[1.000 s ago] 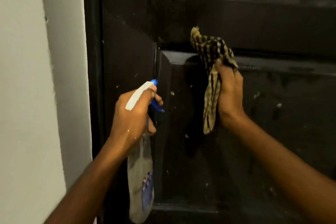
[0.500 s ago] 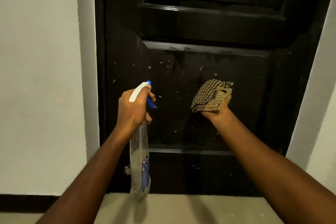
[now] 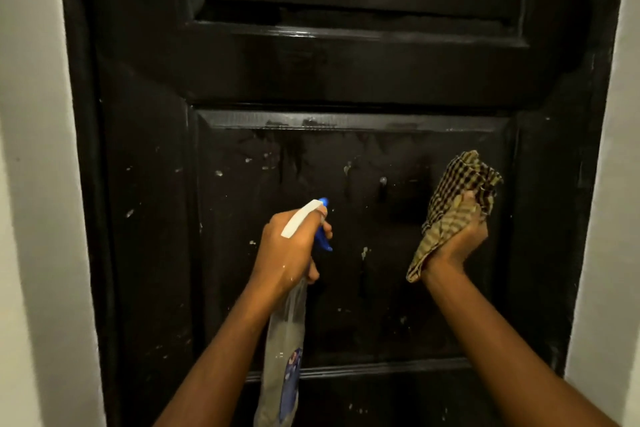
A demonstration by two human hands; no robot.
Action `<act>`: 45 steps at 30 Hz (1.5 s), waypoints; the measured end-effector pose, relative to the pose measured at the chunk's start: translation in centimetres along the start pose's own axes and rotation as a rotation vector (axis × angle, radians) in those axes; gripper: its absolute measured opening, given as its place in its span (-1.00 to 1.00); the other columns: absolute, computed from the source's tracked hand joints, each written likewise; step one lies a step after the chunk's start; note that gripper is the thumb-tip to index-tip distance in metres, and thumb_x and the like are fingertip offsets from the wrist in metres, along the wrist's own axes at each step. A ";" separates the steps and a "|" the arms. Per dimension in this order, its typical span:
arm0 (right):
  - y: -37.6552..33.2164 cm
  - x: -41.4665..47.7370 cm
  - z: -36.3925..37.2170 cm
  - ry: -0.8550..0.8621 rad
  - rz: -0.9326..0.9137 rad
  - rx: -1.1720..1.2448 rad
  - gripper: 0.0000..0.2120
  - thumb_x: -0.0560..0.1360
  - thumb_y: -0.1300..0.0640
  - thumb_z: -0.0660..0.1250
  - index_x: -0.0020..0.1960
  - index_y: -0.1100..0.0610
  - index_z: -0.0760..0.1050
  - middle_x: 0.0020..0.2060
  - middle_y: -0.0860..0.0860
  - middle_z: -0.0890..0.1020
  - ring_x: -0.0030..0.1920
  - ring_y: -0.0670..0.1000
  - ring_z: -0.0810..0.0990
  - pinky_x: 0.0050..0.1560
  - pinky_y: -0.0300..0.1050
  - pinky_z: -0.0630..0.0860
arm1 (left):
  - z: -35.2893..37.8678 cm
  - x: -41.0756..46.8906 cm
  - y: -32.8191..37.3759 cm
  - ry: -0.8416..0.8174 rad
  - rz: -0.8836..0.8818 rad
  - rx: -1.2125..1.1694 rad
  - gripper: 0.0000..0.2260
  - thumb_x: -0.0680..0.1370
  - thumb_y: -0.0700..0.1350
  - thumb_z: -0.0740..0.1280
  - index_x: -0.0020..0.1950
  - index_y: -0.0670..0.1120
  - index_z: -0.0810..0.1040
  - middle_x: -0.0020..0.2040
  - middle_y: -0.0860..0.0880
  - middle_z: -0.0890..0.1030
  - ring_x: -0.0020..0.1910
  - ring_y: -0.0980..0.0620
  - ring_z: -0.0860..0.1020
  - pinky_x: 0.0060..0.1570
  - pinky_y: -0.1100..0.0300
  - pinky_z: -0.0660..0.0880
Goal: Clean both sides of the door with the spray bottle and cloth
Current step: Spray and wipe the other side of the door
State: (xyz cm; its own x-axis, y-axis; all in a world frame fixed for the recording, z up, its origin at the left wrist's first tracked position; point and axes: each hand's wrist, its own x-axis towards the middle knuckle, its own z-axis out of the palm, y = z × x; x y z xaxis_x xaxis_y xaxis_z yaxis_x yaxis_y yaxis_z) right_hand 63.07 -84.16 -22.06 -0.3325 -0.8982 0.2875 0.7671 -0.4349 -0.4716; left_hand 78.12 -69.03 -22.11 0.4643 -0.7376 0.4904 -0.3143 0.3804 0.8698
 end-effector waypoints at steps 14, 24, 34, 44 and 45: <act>-1.3 3.4 -4.2 0.006 -0.182 -0.108 -0.67 0.67 0.16 0.20 0.40 0.22 0.46 0.08 -0.08 0.59 0.06 -0.19 0.57 0.25 -0.25 0.46 | 6.6 1.9 1.9 -0.126 -0.028 0.009 -0.69 0.64 -0.02 0.25 -0.10 -0.23 0.61 -0.13 -0.21 0.67 -0.63 0.12 0.46 -0.61 0.25 0.38; -1.2 5.4 -4.2 0.026 -0.213 -0.152 -0.72 0.67 0.14 0.21 0.36 0.12 0.47 0.08 -0.16 0.59 0.05 -0.27 0.58 0.13 -0.36 0.48 | 7.8 3.1 1.6 -0.109 -0.055 0.089 -0.65 0.59 0.06 0.28 -0.24 -0.15 0.61 -0.30 -0.13 0.65 -0.60 0.00 0.48 -0.57 0.21 0.40; 1.7 10.1 2.8 -0.133 -0.647 -0.909 -0.41 0.56 -0.01 0.14 0.58 0.06 0.20 0.58 0.18 0.24 0.59 0.18 0.15 0.59 0.20 0.00 | 4.6 4.0 0.6 -0.074 -0.038 -0.052 -0.68 0.64 -0.07 0.23 -0.10 -0.30 0.60 -0.21 -0.19 0.66 -0.66 -0.02 0.42 -0.64 0.23 0.35; 6.0 10.9 -7.0 -0.801 -1.370 -1.555 -0.27 0.52 -0.23 0.16 0.62 -0.07 0.06 0.63 -0.06 0.01 0.63 0.06 -0.05 0.53 0.24 0.06 | 5.3 4.2 -0.1 -0.065 0.042 0.065 -0.66 0.60 0.04 0.27 -0.17 -0.18 0.63 -0.25 -0.19 0.67 -0.60 -0.13 0.46 -0.52 0.10 0.42; 5.4 12.1 -8.1 -0.732 -1.323 -1.561 -0.27 0.51 -0.21 0.16 0.62 -0.06 0.07 0.63 -0.07 -0.01 0.63 0.06 -0.06 0.53 0.24 0.06 | 5.7 4.1 0.0 -0.074 0.053 0.056 -0.65 0.58 0.05 0.26 -0.18 -0.19 0.63 -0.26 -0.19 0.67 -0.61 -0.12 0.46 -0.54 0.11 0.41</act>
State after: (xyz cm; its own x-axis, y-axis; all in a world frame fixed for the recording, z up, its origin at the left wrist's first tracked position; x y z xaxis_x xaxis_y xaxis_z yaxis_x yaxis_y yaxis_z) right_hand 58.76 -97.88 -27.95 0.3532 -0.1026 0.9299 -0.7396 -0.6393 0.2104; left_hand 75.33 -75.22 -20.46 0.3837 -0.7575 0.5281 -0.3830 0.3898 0.8375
